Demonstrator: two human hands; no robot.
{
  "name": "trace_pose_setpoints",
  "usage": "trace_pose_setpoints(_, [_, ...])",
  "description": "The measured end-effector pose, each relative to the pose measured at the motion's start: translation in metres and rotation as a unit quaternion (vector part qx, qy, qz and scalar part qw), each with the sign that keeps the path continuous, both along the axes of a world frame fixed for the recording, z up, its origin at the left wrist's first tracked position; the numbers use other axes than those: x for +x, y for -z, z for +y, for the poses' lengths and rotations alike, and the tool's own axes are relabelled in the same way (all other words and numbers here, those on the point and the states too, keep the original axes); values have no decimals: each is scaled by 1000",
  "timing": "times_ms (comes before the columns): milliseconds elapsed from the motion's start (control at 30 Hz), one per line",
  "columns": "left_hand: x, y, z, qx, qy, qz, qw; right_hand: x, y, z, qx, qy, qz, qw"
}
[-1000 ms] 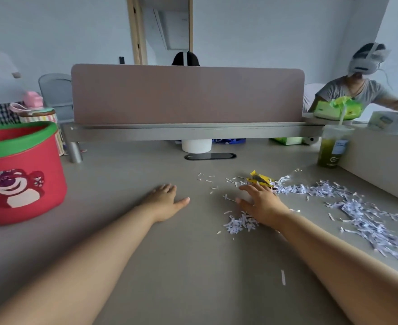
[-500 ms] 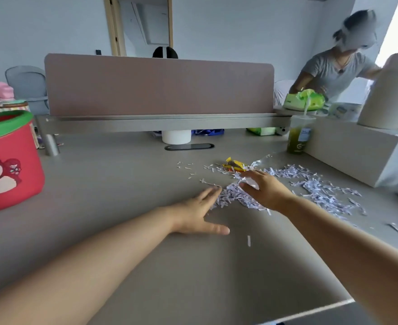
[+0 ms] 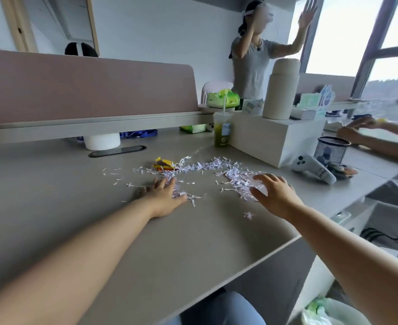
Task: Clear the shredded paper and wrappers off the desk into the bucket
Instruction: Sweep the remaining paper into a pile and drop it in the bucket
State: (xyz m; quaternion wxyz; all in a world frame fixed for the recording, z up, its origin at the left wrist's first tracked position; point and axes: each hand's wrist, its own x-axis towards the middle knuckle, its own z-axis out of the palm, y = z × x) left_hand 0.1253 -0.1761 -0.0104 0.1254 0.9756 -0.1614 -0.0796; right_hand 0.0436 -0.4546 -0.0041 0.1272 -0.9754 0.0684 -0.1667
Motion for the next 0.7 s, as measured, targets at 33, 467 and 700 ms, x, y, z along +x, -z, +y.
trace_pose_setpoints(33, [4, 0, -3, -8, -5, -2, 1000, 0, 3, -7, -8, 33, 22, 999])
trace_pose_setpoints(467, [44, 9, -21, -52, 54, -70, 995, 64, 4, 33, 52, -114, 169, 978])
trace_pose_setpoints(700, [31, 3, -19, -47, 85, -143, 985, 40, -3, -2, 59, -227, 220, 947])
